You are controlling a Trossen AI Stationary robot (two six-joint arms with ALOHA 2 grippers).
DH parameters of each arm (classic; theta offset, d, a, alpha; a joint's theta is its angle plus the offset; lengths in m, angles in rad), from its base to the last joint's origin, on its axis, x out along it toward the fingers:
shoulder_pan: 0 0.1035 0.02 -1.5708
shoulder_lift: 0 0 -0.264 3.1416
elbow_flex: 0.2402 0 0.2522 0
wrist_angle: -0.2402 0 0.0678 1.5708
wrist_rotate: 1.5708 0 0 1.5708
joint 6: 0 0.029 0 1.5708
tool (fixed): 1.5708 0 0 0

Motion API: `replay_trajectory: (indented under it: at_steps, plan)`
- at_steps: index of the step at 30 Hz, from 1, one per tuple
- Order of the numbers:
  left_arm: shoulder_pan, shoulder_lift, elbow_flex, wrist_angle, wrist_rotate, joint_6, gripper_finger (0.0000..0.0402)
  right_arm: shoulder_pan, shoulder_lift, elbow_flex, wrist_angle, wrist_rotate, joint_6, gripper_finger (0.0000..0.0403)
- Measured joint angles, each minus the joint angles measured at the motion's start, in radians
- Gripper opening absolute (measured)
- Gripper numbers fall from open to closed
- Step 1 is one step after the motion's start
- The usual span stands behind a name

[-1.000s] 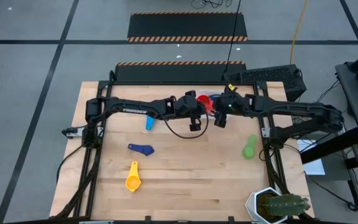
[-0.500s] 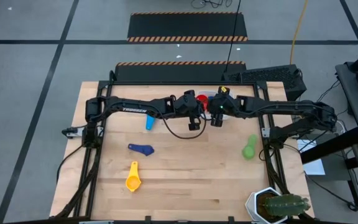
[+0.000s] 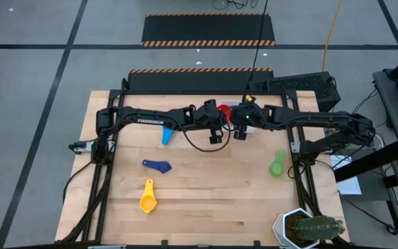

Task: Nest measuring cups in basket
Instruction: Stack the red measuring cup on top of the blue measuring cup in the white bin

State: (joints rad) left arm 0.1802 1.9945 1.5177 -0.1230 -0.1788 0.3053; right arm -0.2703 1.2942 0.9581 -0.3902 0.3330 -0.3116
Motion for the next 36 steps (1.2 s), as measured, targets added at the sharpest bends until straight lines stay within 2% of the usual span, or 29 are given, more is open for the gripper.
replay_trajectory:
  at_steps: [6,10,16,21,25,30,36]
  plan:
    - [0.000,0.000,0.000,-0.003,-0.004,-0.002,0.0015,-0.012,0.000,0.000,-0.006,-0.038,0.012,0.0122]
    - [0.000,0.000,0.000,-0.003,-0.004,-0.004,0.0010,-0.012,0.000,0.000,-0.008,-0.040,0.012,0.0118]
    - [-0.001,0.000,0.000,0.017,-0.001,-0.018,0.0083,-0.012,0.000,0.000,-0.001,-0.058,0.012,0.0136]
    - [0.000,0.000,0.000,0.024,-0.001,-0.045,0.0128,-0.025,0.000,0.000,-0.006,-0.057,0.023,0.0117]
    - [0.000,0.000,0.000,0.024,-0.002,-0.053,0.0142,-0.042,0.000,0.000,-0.019,-0.056,0.027,0.0109]
    - [0.000,0.000,0.000,0.023,-0.007,-0.061,0.0144,-0.062,0.000,0.000,-0.041,-0.053,0.038,0.0117]
    - [0.000,0.000,0.000,0.023,-0.008,-0.063,0.0145,-0.086,0.000,0.000,-0.074,-0.049,0.039,0.0078]
